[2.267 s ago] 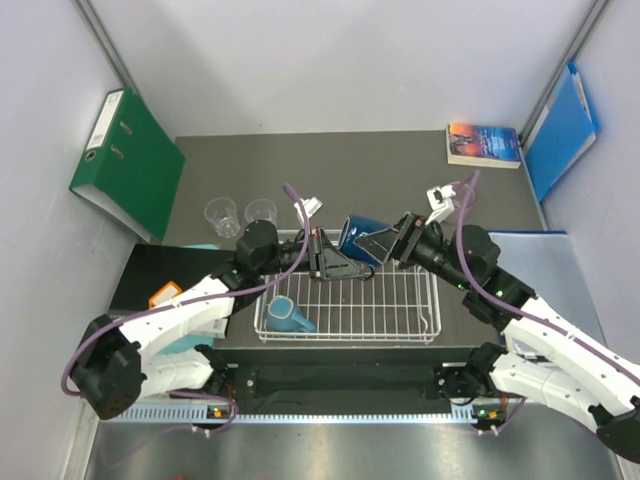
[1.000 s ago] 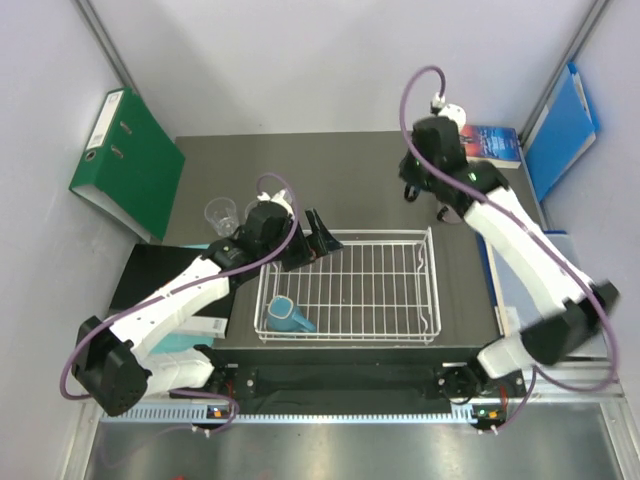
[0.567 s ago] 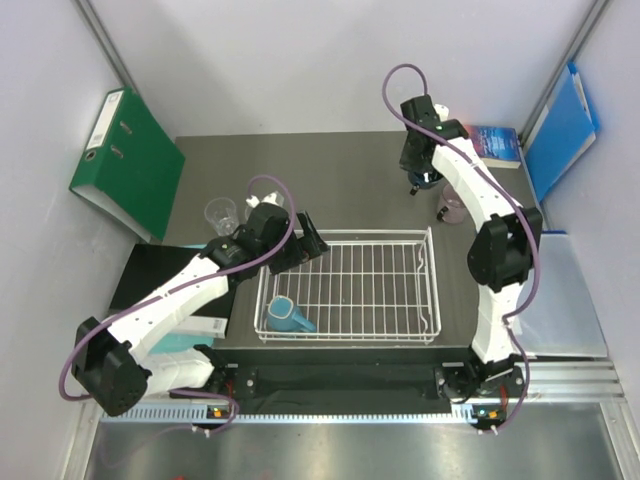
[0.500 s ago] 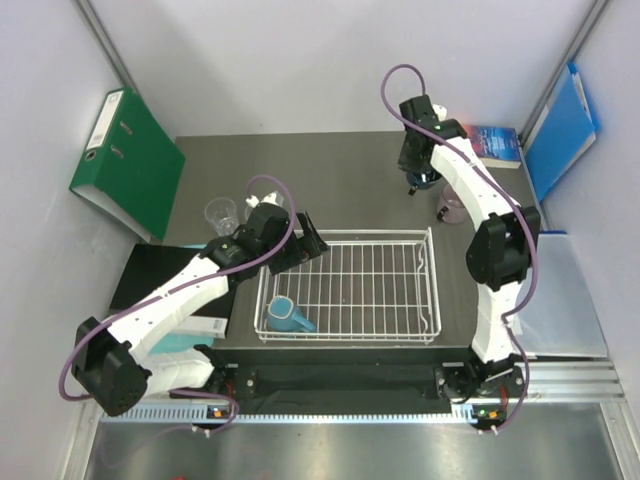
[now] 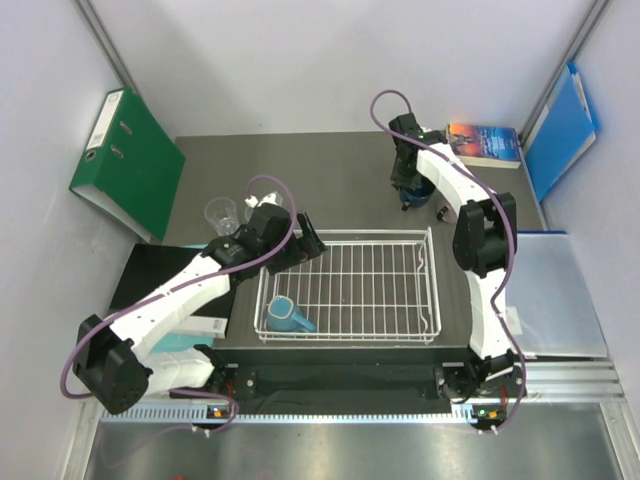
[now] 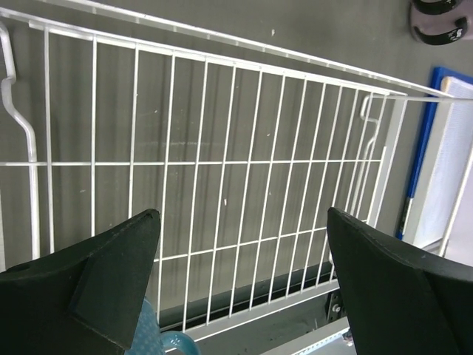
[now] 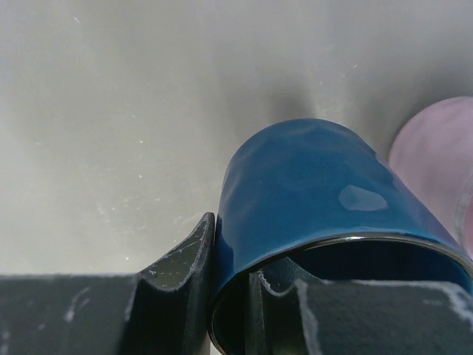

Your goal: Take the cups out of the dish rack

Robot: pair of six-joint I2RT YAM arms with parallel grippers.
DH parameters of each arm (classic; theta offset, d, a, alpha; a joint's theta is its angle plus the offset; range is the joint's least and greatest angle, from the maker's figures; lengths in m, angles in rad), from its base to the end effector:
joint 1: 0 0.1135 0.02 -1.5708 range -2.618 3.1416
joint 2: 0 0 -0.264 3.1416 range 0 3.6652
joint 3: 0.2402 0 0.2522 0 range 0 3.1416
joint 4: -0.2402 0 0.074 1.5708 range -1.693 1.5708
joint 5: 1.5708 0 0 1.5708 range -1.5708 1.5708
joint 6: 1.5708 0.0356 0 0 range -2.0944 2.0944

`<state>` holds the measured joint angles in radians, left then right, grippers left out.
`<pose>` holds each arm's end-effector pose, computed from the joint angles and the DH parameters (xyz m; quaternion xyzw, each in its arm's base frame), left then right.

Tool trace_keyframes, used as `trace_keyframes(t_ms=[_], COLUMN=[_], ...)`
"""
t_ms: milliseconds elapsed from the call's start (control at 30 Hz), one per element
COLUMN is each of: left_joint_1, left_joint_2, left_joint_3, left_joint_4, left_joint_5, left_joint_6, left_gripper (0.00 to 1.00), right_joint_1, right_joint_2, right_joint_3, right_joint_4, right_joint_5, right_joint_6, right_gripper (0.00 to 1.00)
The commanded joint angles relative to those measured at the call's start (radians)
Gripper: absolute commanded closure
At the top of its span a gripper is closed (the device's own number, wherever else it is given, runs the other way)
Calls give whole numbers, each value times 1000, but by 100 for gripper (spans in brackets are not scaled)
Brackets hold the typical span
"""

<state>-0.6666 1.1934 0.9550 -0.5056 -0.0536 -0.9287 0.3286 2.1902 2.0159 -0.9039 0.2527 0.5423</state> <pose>0.2020 -0.1565 0.2852 -0.1303 0.9062 -0.2703 0.2980 0.4536 0.1453 0.2495 0.1332 0.9533 -0.0088 0.2709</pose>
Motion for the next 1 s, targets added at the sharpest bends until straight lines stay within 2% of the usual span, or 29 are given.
trace_keyframes(t_ms=[0, 500, 600, 633, 733, 967], left_joint_1=[2, 5, 5, 5, 5, 7], left_joint_2=[35, 98, 104, 106, 104, 84], left_joint_3=[25, 37, 42, 45, 51, 57], left_joint_4=[-20, -13, -7, -7, -7, -8], left_joint_5=[-25, -5, 0, 0, -5, -25], left_joint_6=[21, 25, 25, 25, 30, 36], left_gripper=[1, 1, 1, 1, 1, 1], right_joint_1=[-13, -11, -10, -11, -10, -11], right_joint_2=[3, -38, -58, -63, -90, -139], right_joint_3=[7, -204, -226, -232, -233, -158], right_joint_4=[54, 126, 140, 146, 161, 146], right_joint_5=[-7, -41, -53, -59, -79, -96], right_joint_6=[5, 25, 24, 21, 16, 8], right_gripper=[100, 98, 89, 81, 66, 52])
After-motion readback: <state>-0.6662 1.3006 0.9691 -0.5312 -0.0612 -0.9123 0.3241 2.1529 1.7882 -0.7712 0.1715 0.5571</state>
